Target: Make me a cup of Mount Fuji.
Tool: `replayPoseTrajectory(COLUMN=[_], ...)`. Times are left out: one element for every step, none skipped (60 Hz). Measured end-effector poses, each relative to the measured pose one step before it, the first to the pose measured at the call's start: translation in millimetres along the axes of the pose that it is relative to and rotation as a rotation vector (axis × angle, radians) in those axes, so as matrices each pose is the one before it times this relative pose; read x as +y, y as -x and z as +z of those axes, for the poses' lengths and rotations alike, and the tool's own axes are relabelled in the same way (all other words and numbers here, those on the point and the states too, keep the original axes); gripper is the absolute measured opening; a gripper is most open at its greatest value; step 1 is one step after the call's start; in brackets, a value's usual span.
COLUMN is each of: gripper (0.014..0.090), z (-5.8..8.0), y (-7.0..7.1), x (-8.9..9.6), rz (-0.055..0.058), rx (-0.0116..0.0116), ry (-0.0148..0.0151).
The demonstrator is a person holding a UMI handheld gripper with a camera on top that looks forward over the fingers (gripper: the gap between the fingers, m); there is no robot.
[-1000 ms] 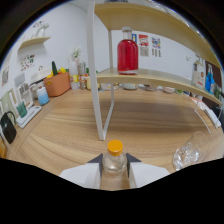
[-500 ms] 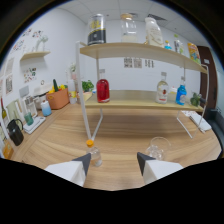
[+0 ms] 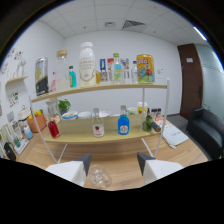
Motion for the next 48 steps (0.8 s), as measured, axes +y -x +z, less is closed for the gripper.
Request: replayPoseTrajectory(gripper=[0.0855, 0.0854, 0.0855, 0.0855, 0.0852, 0.0854, 0.0851, 0.0844, 0.0839, 0.0834, 0.0826, 0.0822, 0.0813, 0.0807, 0.0796, 0.0785, 0.0774, 0.0764, 0.0757, 0.0754, 0.0746, 0.0736, 0.0726, 0.0713, 0.0693, 0.0673, 0.0651, 0.0628, 0.0608, 0.0589, 0.0573, 0.0560, 0.0544, 0.0529, 0.0509, 0.0483, 0.0454, 0.0424, 0.0388, 0.0379, 0.0379, 0.0377, 0.0374, 0.0373, 0.0370, 0.0369, 0.0368, 0.0367], z=[3.62, 4.14, 4.34, 4.65, 4.69, 6.10, 5.40, 6.21, 6.32, 6.71, 6.14, 6.33, 6.51, 6.30, 6.26, 6.28, 7.90, 4.19, 5.50, 5.56, 5.33, 5.32, 5.96, 4.67, 5.40, 4.35, 4.13, 3.63, 3.54, 3.32, 2.82, 2.83, 2.17, 2.08, 2.32, 1.76, 0.85, 0.79, 0.80, 0.26, 0.11, 0.06, 0.93, -0.38, -0.15, 0.11, -0.13, -0.14], y=[-2.35, -1.98, -2.97, -1.98, -0.94, -1.36, -1.69, -1.50, -1.71, -1.10, -1.04, -1.15, -1.19, -0.89, -0.82, -0.42, -1.59, -0.70, -0.72, -0.94, -0.97, -0.54, -0.39, -0.30, -0.29, -0.58, -0.95, -1.56, -1.48, -0.97, -0.49, -0.04, -0.04, 0.16, 0.43, 0.50, 0.02, -0.04, -0.40, -0.67, 0.01, 0.03, -0.40, -0.06, 0.11, 0.28, 0.16, 0.20], x=[-7.94, -7.07, -6.89, -6.52, -6.41, -6.75, -5.49, -5.20, -3.30, -1.51, -2.85, -1.10, -1.25, -0.09, -1.20, -0.88, 0.72, -1.51, 0.16, 0.88, 1.04, 1.44, 2.21, 1.43, 1.47, 1.44, 1.62, 1.43, 1.44, 1.15, 1.34, 0.94, 0.93, 1.02, 0.99, 1.08, 0.98, 0.38, -0.23, -0.48, -0.41, -0.05, 0.26, -0.19, 0.01, 0.10, 0.07, 0.08], rz=[0.0002, 0.0006, 0.0007, 0.0009, 0.0009, 0.0007, -0.0008, -0.0019, -0.0030, -0.0035, -0.0043, -0.0042, -0.0048, -0.0045, -0.0049, -0.0050, -0.0039, -0.0055, -0.0056, -0.0058, -0.0054, -0.0045, -0.0038, -0.0042, -0.0046, -0.0046, -0.0051, -0.0059, -0.0058, -0.0050, -0.0033, -0.0023, 0.0009, 0.0021, 0.0023, 0.0030, 0.0037, 0.0043, 0.0037, 0.0040, 0.0054, 0.0049, 0.0020, 0.0019, -0.0006, 0.0000, -0.0003, 0.0011], rx=[-0.00035, 0.00144, -0.00092, -0.00156, -0.00253, -0.00322, -0.00230, -0.00140, -0.00140, -0.00190, -0.00133, -0.00144, -0.00140, -0.00205, -0.00238, -0.00288, -0.00384, 0.00020, -0.00013, 0.00041, 0.00059, -0.00105, -0.00313, -0.00198, -0.00198, -0.00011, 0.00127, 0.00300, 0.00371, 0.00292, 0.00091, -0.00192, -0.00204, -0.00254, -0.00335, -0.00349, -0.00212, -0.00161, -0.00028, 0.00138, -0.00038, -0.00034, -0.00185, -0.00086, -0.00162, -0.00046, -0.00131, -0.00135], ry=[-0.00844, -0.00699, -0.00587, -0.00750, -0.00917, -0.01023, -0.00944, -0.00567, -0.00523, -0.00454, 0.00130, 0.00090, 0.00141, -0.00098, 0.00012, -0.00063, -0.00263, 0.00471, 0.00203, 0.00254, 0.00379, 0.00550, 0.00390, 0.00587, 0.00475, 0.00404, 0.00358, 0.00299, 0.00245, 0.00255, 0.00334, 0.00329, 0.00273, 0.00237, 0.00319, 0.00509, 0.00415, 0.00180, -0.00097, -0.00170, -0.00224, -0.00104, 0.00063, -0.00012, 0.00046, 0.00054, 0.00049, -0.00001])
